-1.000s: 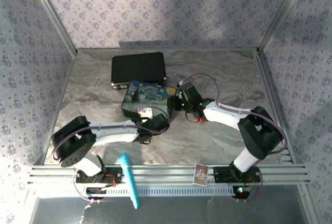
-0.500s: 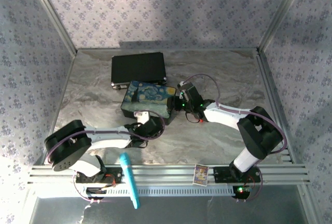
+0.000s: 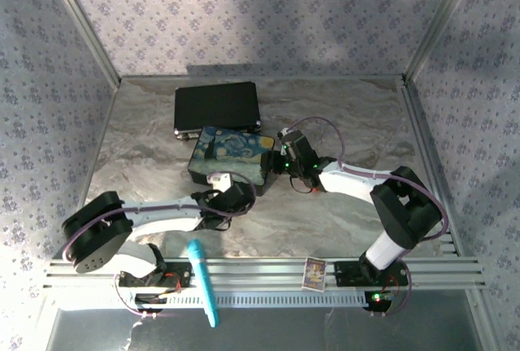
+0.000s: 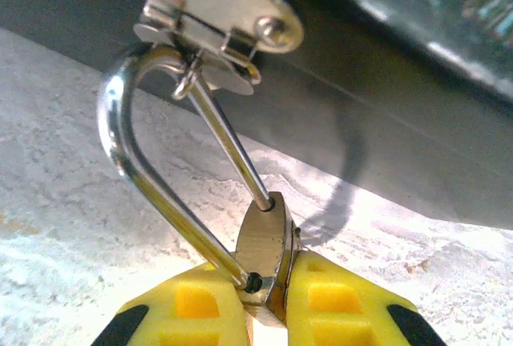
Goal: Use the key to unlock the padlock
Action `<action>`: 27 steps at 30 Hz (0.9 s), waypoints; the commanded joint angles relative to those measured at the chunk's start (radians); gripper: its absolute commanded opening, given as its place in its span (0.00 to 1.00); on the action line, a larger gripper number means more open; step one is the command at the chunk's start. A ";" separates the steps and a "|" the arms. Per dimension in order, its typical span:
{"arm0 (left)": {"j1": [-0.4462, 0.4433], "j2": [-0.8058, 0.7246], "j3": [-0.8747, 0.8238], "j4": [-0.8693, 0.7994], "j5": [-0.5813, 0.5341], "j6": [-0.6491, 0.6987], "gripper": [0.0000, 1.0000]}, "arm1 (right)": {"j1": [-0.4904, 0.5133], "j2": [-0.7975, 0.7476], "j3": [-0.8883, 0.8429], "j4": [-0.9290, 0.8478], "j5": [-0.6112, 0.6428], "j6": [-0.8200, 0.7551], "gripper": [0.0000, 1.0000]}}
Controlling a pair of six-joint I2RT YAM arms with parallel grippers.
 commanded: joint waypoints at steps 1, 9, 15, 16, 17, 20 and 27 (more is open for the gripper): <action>0.006 0.051 0.067 -0.313 -0.093 0.012 0.08 | -0.005 0.074 -0.053 -0.195 0.027 -0.002 0.49; -0.008 0.286 0.192 -0.566 -0.190 0.010 0.09 | -0.005 0.078 -0.051 -0.195 0.019 -0.001 0.49; -0.100 0.366 0.306 -0.552 -0.221 0.019 0.16 | -0.005 0.081 -0.056 -0.192 0.024 0.001 0.49; -0.107 0.391 0.337 -0.565 -0.220 0.021 0.18 | -0.006 0.083 -0.057 -0.191 0.024 0.001 0.50; -0.113 0.416 0.366 -0.583 -0.222 0.020 0.19 | -0.006 0.086 -0.057 -0.189 0.021 0.002 0.50; -0.131 0.464 0.420 -0.631 -0.237 0.016 0.19 | -0.007 0.089 -0.060 -0.186 0.021 0.004 0.50; -0.182 0.483 0.487 -0.691 -0.265 0.001 0.18 | -0.013 0.097 -0.066 -0.170 0.014 0.007 0.50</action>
